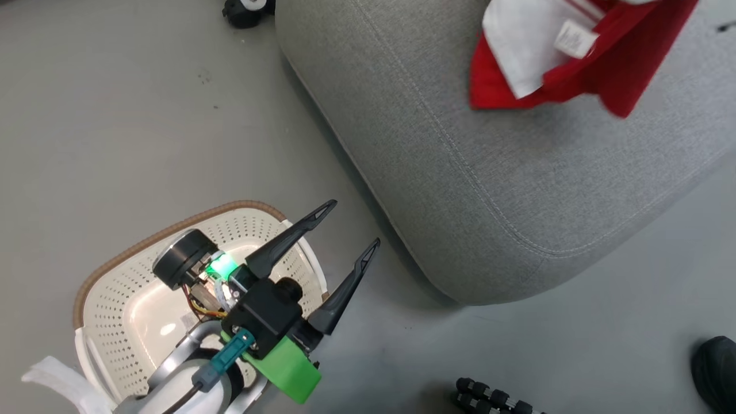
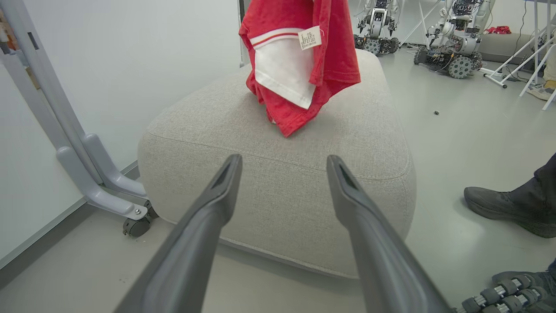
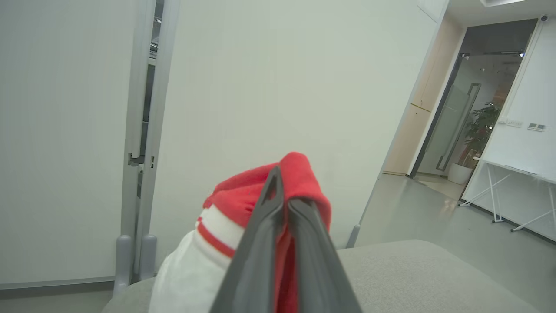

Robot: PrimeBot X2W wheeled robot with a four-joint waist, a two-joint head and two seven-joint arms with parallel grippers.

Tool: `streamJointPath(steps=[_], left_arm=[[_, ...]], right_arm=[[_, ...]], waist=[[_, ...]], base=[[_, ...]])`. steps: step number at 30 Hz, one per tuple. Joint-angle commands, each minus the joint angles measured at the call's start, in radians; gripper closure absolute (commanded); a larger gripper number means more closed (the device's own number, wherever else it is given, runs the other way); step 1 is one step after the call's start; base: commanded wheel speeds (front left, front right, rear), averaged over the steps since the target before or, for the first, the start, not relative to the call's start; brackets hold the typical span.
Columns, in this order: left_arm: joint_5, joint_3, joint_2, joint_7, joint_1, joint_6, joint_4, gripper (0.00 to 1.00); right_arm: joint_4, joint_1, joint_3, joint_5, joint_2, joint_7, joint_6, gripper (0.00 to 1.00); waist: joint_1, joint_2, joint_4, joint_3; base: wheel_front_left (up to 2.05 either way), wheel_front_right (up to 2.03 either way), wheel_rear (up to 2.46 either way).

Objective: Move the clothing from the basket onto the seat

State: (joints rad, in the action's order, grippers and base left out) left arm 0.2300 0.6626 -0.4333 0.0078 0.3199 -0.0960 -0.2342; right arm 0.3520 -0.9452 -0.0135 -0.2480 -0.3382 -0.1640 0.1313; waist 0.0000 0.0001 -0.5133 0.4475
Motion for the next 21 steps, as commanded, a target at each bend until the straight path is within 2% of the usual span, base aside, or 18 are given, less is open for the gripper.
streamJointPath(steps=[1, 4, 7, 17, 18, 19, 20, 21], left_arm=[[-0.008, -0.001, -0.012, -0.002, 0.025, -0.003, -0.007, 0.0], [-0.016, 0.005, -0.017, -0.002, 0.051, -0.009, -0.013, 0.0], [-0.016, 0.012, -0.017, -0.004, 0.071, -0.013, -0.014, 0.0], [-0.004, 0.005, -0.023, -0.011, 0.115, -0.015, -0.003, 0.0], [-0.004, 0.003, -0.024, -0.014, 0.117, -0.014, -0.003, 0.0], [-0.003, 0.002, -0.025, -0.018, 0.117, -0.013, -0.001, 0.0], [-0.001, 0.001, -0.024, -0.02, 0.117, -0.01, 0.001, 0.0], [-0.001, 0.0, -0.023, -0.023, 0.118, -0.008, 0.003, 0.0]], right_arm=[[0.003, -0.022, -0.018, 0.009, -0.018, 0.007, -0.001, 1.0], [0.034, -0.051, -0.05, 0.015, -0.064, 0.018, -0.001, 1.0], [0.094, -0.045, -0.065, 0.01, -0.078, 0.014, -0.001, 1.0], [0.382, 0.043, -0.115, -0.023, -0.014, -0.071, -0.001, 1.0], [0.403, 0.053, -0.115, -0.034, 0.001, -0.078, -0.001, 0.79], [0.415, 0.062, -0.117, -0.033, 0.003, -0.083, -0.001, 0.32], [0.429, 0.072, -0.123, -0.041, 0.009, -0.089, -0.001, 0.0], [0.436, 0.084, -0.127, -0.047, 0.016, -0.093, -0.001, 0.0]], waist=[[0.0, -0.0001, 0.047, 0.051], [0.0, -0.0001, 0.077, 0.089], [0.0, -0.0001, 0.102, 0.119], [0.0, -0.0001, 0.149, 0.181], [0.0, -0.0001, 0.15, 0.18], [0.0, -0.0001, 0.151, 0.177], [0.0, -0.0001, 0.151, 0.173], [0.0, -0.0001, 0.151, 0.169]], base=[[0.0, 0.0, 0.0], [0.0, 0.0, 0.0], [0.0, 0.0, 0.0], [0.0, 0.0, 0.0], [0.0, 0.0, 0.0], [0.0, 0.0, 0.0], [0.0, 0.0, 0.0], [0.0, 0.0, 0.0]])
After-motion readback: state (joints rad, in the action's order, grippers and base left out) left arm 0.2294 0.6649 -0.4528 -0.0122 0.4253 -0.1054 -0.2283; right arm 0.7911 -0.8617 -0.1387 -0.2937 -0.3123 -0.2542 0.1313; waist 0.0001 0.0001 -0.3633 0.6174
